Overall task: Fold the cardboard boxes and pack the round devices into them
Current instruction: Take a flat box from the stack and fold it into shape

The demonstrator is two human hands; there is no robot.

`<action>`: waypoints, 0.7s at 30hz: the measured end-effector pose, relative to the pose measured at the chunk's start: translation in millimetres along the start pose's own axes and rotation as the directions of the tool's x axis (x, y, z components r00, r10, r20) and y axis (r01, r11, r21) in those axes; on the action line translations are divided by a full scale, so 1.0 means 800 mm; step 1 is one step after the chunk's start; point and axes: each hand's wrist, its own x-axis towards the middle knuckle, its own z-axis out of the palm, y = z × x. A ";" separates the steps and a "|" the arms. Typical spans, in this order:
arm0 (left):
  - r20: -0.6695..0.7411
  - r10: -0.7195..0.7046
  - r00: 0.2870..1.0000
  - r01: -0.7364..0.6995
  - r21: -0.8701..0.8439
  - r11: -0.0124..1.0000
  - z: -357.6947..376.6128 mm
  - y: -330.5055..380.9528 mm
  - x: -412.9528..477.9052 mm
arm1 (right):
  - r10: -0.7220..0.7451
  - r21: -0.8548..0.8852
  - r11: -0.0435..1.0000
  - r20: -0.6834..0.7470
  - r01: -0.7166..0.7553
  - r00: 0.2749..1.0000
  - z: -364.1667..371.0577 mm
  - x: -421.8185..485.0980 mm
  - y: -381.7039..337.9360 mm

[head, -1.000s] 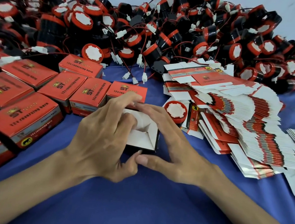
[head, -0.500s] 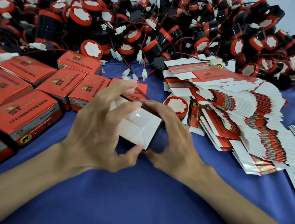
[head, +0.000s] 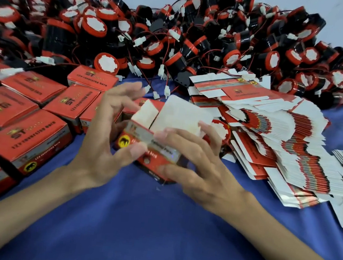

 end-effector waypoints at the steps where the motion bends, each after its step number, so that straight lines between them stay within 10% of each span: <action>1: 0.014 -0.045 0.999 0.045 -0.016 0.999 -0.001 0.000 0.001 | -0.036 0.032 0.999 0.038 0.035 0.999 -0.001 -0.001 0.001; 8: 0.150 -0.047 0.988 0.019 0.183 0.983 -0.002 -0.004 -0.005 | 0.256 -0.066 0.966 0.079 -0.251 0.963 0.000 -0.004 0.016; 16: 0.197 0.378 0.905 -0.416 0.599 0.684 -0.001 -0.015 -0.002 | 0.869 -0.346 0.495 0.190 -0.797 0.457 -0.011 -0.016 0.035; 21: 0.057 0.275 0.960 -0.259 0.556 0.790 0.002 -0.016 -0.001 | 0.867 -0.320 0.499 0.192 -0.805 0.460 -0.012 -0.019 0.042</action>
